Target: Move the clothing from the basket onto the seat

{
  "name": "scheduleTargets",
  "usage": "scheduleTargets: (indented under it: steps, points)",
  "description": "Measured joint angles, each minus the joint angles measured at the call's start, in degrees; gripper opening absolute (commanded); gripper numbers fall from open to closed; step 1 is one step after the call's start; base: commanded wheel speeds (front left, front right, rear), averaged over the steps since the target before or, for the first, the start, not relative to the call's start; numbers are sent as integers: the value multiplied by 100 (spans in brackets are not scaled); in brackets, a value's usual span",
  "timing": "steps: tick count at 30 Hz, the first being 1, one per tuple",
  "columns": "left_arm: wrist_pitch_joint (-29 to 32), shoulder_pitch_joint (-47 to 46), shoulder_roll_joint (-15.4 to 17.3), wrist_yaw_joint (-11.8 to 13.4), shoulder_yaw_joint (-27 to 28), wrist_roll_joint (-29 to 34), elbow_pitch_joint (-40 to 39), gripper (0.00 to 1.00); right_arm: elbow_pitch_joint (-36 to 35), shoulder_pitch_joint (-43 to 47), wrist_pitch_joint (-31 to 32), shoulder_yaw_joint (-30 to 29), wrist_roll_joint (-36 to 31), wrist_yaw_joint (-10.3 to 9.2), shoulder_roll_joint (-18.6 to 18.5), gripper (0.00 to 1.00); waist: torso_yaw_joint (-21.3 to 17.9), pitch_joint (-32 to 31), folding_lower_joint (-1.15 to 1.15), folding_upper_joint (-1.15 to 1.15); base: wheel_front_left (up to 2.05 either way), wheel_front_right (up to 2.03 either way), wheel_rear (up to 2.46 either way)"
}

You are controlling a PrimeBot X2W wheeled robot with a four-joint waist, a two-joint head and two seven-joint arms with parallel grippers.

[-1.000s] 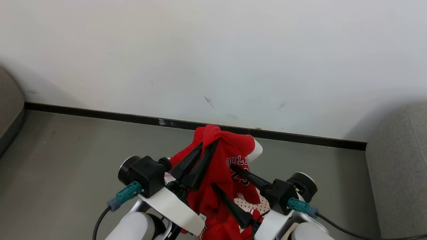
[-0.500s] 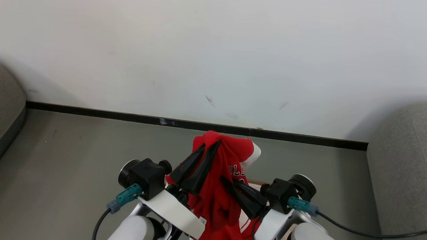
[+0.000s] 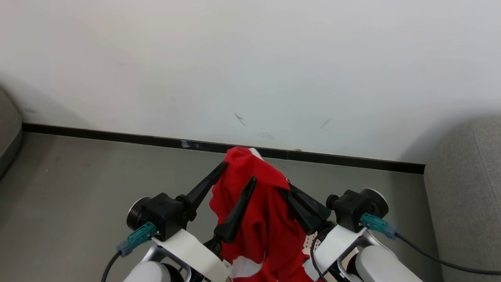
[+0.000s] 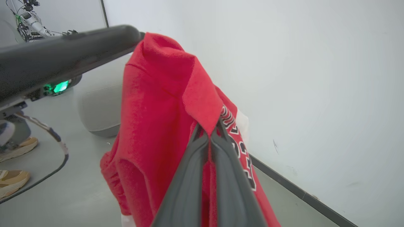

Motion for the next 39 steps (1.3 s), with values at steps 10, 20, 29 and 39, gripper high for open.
scheduleTargets:
  steps: [10,20,29,39]
  points:
    - [43,288,132,0,12,-36,103,100,-152,4,0,-675,-69,0,-30,0,-130,0,0,0,0,0,0]
    - [38,367,210,-4,23,-60,121,100,-263,8,0,-1058,-219,0,-101,0,-308,23,0,0,0,0,0]
    - [15,491,214,-59,-42,-162,129,100,-341,153,0,-1339,-302,0,-214,0,-498,44,0,0,0,0,0]
    - [-3,610,252,-155,-113,-211,130,100,-467,243,0,-1639,-364,0,-240,0,-784,47,0,0,0,0,0]
